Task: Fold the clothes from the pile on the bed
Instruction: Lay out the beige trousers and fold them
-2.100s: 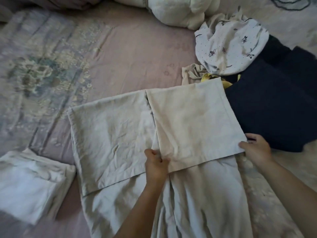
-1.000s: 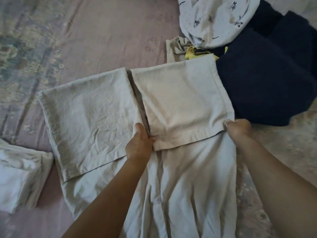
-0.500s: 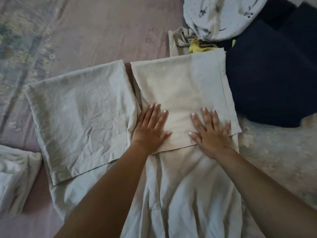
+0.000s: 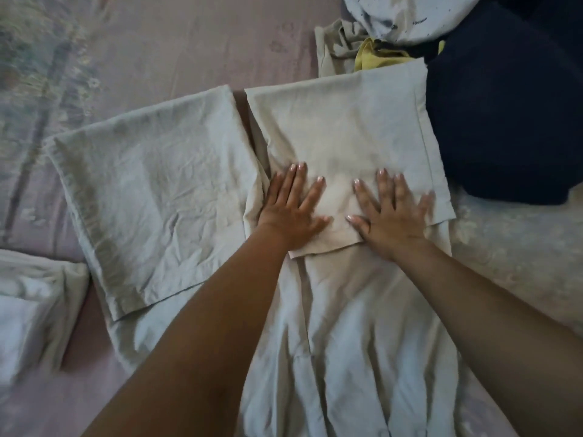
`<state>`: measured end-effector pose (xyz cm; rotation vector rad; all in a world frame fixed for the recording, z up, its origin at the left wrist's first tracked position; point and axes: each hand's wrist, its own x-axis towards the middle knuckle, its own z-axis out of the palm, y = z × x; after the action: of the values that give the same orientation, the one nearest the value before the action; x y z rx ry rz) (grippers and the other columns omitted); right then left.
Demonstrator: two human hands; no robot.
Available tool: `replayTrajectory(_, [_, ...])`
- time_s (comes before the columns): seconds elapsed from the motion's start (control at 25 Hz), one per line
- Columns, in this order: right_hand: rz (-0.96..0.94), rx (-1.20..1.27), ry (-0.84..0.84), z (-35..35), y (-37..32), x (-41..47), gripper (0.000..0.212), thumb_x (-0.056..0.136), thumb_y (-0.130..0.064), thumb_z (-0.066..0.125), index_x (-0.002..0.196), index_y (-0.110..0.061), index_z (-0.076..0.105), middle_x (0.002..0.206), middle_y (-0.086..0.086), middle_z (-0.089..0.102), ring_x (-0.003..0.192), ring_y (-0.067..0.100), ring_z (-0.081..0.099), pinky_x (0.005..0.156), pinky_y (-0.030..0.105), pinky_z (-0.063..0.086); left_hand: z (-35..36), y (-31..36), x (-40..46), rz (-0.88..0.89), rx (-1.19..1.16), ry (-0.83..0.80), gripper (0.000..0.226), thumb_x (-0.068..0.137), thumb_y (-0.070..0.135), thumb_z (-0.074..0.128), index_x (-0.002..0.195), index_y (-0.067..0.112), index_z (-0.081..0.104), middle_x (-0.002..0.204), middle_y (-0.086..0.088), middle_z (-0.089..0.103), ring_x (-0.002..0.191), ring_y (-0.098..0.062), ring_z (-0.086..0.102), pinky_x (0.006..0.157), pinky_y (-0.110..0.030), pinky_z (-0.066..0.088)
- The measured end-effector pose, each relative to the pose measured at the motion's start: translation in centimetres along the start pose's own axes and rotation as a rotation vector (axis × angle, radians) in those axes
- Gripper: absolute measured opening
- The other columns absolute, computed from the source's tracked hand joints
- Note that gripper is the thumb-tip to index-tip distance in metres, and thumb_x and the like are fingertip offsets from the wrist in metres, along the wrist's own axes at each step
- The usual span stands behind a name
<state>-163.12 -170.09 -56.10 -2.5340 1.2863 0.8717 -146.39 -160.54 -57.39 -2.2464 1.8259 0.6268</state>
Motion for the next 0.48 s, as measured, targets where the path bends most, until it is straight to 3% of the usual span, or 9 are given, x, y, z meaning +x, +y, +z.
replayTrajectory(0.08, [-0.050, 0.044, 0.148, 0.1, -1.8, -2.0, 0.066, 0.095, -0.057, 0.019, 0.145, -0.036, -0.019, 0.157, 0.006, -0.019, 0.145, 0.030, -0.015, 0.108, 0.065, -0.005, -1.0, -1.2, -1.3, 0.093, -0.021, 0.092, 0.070, 0.094, 0.057, 0.017, 0.151, 0.022, -0.005, 0.157, -0.016, -0.011, 0.145, -0.026, -0.012, 0.116, -0.040, -0.011])
replayTrajectory(0.2, [-0.207, 0.068, 0.384, 1.6, -7.7, -7.5, 0.061, 0.090, -0.046, 0.027, 0.148, -0.026, 0.018, 0.154, 0.013, 0.026, 0.141, 0.031, 0.027, 0.105, 0.064, 0.022, -1.7, -4.8, -6.2, 0.328, 0.102, 0.318, 0.068, 0.092, 0.052, 0.027, 0.147, 0.013, 0.029, 0.152, -0.021, 0.025, 0.142, -0.032, 0.023, 0.116, -0.045, 0.015])
replayTrajectory(0.24, [-0.214, 0.075, 0.410, 2.2, -9.7, -9.3, 0.061, 0.086, -0.043, 0.030, 0.145, -0.024, 0.028, 0.150, 0.014, 0.034, 0.137, 0.030, 0.035, 0.103, 0.062, 0.029, -1.5, -6.5, -8.0, 0.392, 0.148, 0.316, 0.067, 0.091, 0.052, 0.031, 0.145, 0.012, 0.034, 0.149, -0.021, 0.031, 0.139, -0.033, 0.029, 0.113, -0.045, 0.019])
replayTrajectory(0.4, [-0.179, 0.165, 0.393, 4.7, -16.0, -14.2, 0.071, 0.078, -0.037, 0.064, 0.142, -0.017, 0.040, 0.148, 0.016, 0.038, 0.137, 0.034, 0.035, 0.102, 0.057, 0.034, 0.5, -13.2, -13.9, 0.504, 0.316, 0.178, 0.084, 0.082, 0.066, 0.036, 0.148, 0.018, 0.019, 0.147, -0.019, 0.036, 0.134, -0.035, 0.038, 0.109, -0.050, 0.025])
replayTrajectory(0.48, [-0.090, 0.201, 0.349, 6.0, -19.8, -17.1, 0.085, 0.069, -0.042, 0.075, 0.141, -0.016, 0.038, 0.146, 0.016, 0.040, 0.137, 0.033, 0.030, 0.098, 0.059, 0.037, 0.6, -16.1, -15.9, 0.510, 0.410, 0.048, 0.104, 0.073, 0.076, 0.044, 0.151, 0.023, -0.001, 0.155, -0.014, 0.015, 0.142, -0.032, 0.023, 0.112, -0.053, 0.020])
